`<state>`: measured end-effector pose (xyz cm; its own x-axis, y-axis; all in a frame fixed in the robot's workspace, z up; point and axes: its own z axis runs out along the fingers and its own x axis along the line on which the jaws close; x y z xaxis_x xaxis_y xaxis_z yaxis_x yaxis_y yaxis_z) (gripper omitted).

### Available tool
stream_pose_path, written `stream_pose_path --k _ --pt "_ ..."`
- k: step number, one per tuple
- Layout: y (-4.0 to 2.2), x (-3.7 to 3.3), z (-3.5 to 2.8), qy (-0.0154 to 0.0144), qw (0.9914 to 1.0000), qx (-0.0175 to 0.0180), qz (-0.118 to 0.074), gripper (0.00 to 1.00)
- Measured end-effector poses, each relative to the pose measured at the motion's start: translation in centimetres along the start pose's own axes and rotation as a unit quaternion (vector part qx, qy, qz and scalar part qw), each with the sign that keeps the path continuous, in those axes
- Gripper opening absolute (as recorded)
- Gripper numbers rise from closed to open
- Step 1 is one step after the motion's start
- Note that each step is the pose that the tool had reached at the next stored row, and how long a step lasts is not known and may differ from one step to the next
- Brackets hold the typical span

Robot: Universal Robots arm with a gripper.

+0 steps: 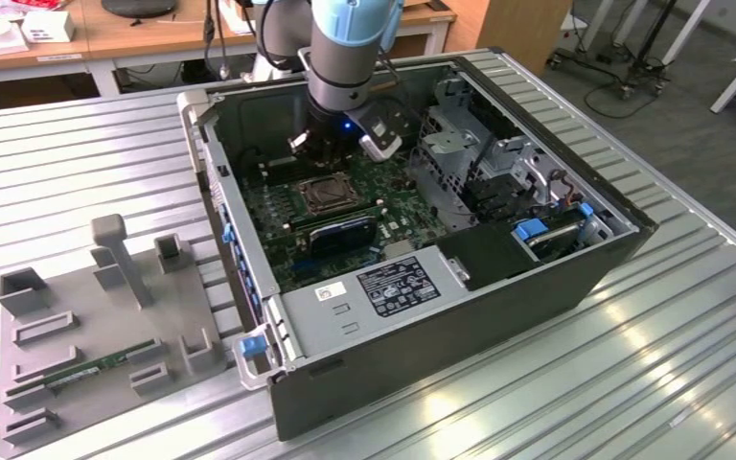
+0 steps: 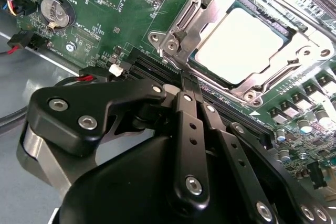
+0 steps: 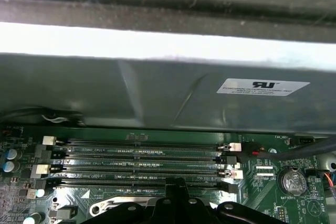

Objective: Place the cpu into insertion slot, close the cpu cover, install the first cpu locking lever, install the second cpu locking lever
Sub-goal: 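Install the first cpu locking lever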

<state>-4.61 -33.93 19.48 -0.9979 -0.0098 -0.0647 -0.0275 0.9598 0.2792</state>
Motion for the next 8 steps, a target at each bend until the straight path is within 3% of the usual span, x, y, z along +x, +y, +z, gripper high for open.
stream_pose_path --k 8 --pt "-0.05 -0.05 0.15 0.0000 1.00000 0.0001 0.000 0.11"
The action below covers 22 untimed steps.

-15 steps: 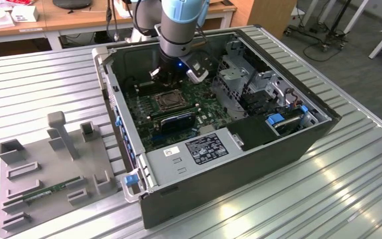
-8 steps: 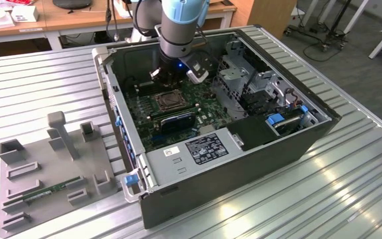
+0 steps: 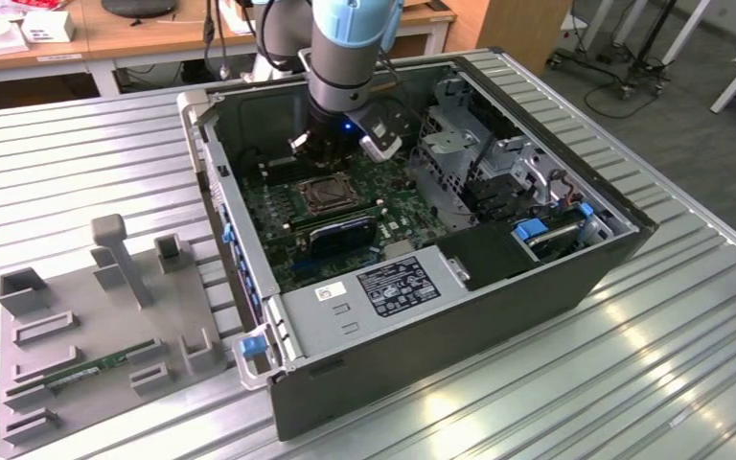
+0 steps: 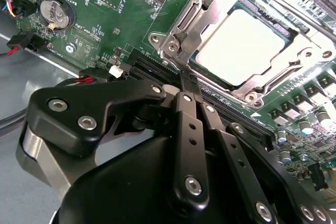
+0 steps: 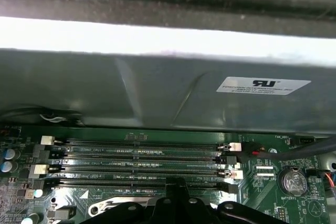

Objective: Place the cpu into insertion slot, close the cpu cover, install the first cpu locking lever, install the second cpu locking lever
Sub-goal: 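Install the first cpu locking lever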

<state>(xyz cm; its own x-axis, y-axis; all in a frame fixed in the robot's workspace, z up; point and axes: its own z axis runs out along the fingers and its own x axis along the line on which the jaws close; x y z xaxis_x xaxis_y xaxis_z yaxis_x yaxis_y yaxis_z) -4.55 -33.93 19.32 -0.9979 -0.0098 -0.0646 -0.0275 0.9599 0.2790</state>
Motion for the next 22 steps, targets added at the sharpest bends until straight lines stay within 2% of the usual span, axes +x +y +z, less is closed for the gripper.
stream_pose_path --k 14,22 --pt "-0.07 0.00 0.23 0.0000 1.00000 0.0000 0.000 0.11" --pt "0.13 -0.05 -0.46 0.0000 1.00000 0.0000 0.000 0.11"
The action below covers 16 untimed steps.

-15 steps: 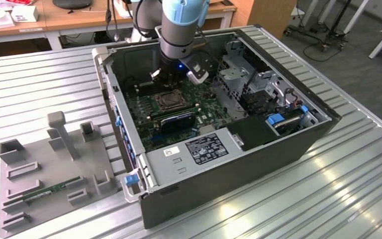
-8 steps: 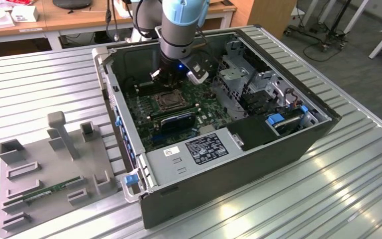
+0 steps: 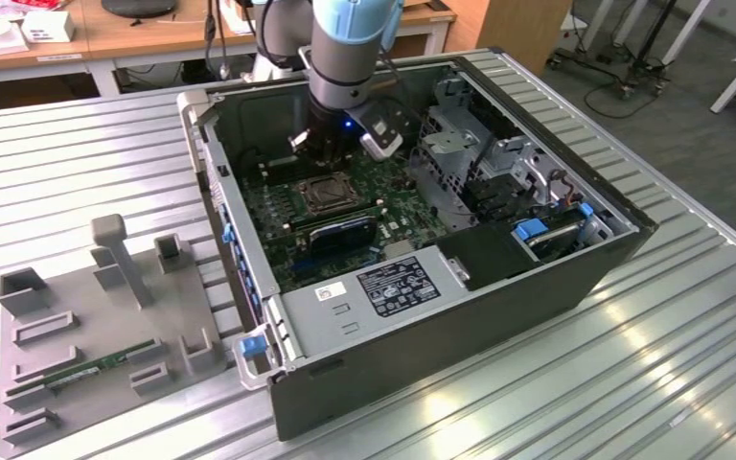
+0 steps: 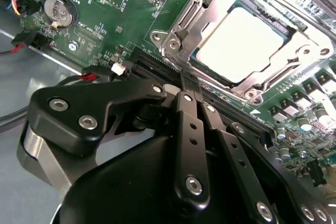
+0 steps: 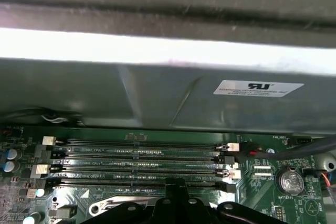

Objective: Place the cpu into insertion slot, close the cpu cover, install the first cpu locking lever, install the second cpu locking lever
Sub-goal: 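Install the first cpu locking lever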

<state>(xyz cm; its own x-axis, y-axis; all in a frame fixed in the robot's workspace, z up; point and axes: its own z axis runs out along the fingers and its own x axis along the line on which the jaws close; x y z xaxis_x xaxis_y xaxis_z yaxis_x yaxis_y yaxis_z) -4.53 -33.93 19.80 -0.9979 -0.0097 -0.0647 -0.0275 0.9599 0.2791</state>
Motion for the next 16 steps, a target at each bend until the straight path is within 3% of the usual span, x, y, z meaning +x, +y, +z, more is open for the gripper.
stream_pose_path --k 7,16 --pt "0.15 -0.03 -0.53 0.0000 1.00000 0.0001 0.000 0.11" --pt "0.53 -0.13 -1.81 0.0001 1.00000 0.0013 0.000 0.11"
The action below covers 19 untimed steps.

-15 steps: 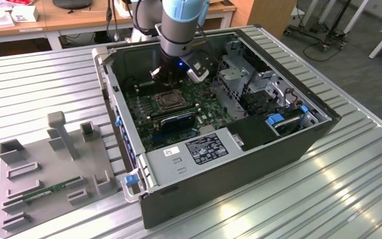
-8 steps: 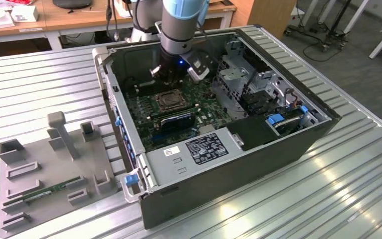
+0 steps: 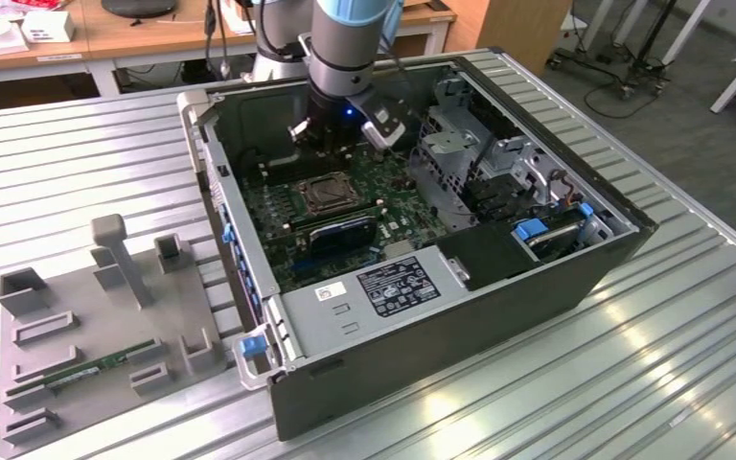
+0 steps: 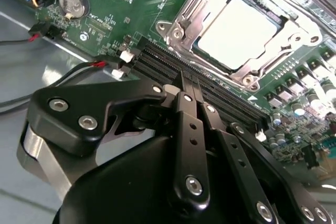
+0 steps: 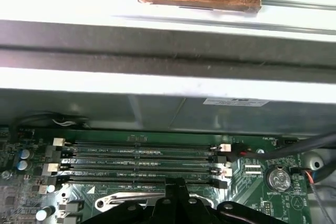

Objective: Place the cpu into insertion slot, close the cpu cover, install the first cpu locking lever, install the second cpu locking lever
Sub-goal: 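Install the first cpu locking lever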

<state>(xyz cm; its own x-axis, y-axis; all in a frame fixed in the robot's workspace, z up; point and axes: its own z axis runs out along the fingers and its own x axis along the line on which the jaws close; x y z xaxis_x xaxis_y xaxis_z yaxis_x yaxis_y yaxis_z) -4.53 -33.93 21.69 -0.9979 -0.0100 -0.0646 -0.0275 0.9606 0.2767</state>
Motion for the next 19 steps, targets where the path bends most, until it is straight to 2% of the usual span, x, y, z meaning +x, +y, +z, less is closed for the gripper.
stream_pose_path --k 2,4,5,6,10,13,16,19 --pt "0.08 -0.02 -0.30 0.0001 1.00000 0.0016 0.000 0.11" --pt "0.15 -0.03 -0.48 0.0001 0.99998 0.0056 0.000 0.11" --pt "0.15 -0.03 -0.52 0.0003 0.99996 0.0092 0.000 0.11" --pt "0.15 -0.03 -0.53 0.0005 0.99988 0.0155 -0.001 0.11" --pt "0.15 -0.03 -0.53 0.0014 0.99869 0.0510 -0.003 0.11" --pt "0.15 -0.03 -0.53 0.0022 0.99695 0.0779 -0.005 0.11" --pt "0.15 -0.03 -0.53 0.0033 0.99440 0.1055 -0.006 0.11" --pt "0.15 -0.03 -0.53 0.0044 0.99117 0.1323 -0.008 0.11"
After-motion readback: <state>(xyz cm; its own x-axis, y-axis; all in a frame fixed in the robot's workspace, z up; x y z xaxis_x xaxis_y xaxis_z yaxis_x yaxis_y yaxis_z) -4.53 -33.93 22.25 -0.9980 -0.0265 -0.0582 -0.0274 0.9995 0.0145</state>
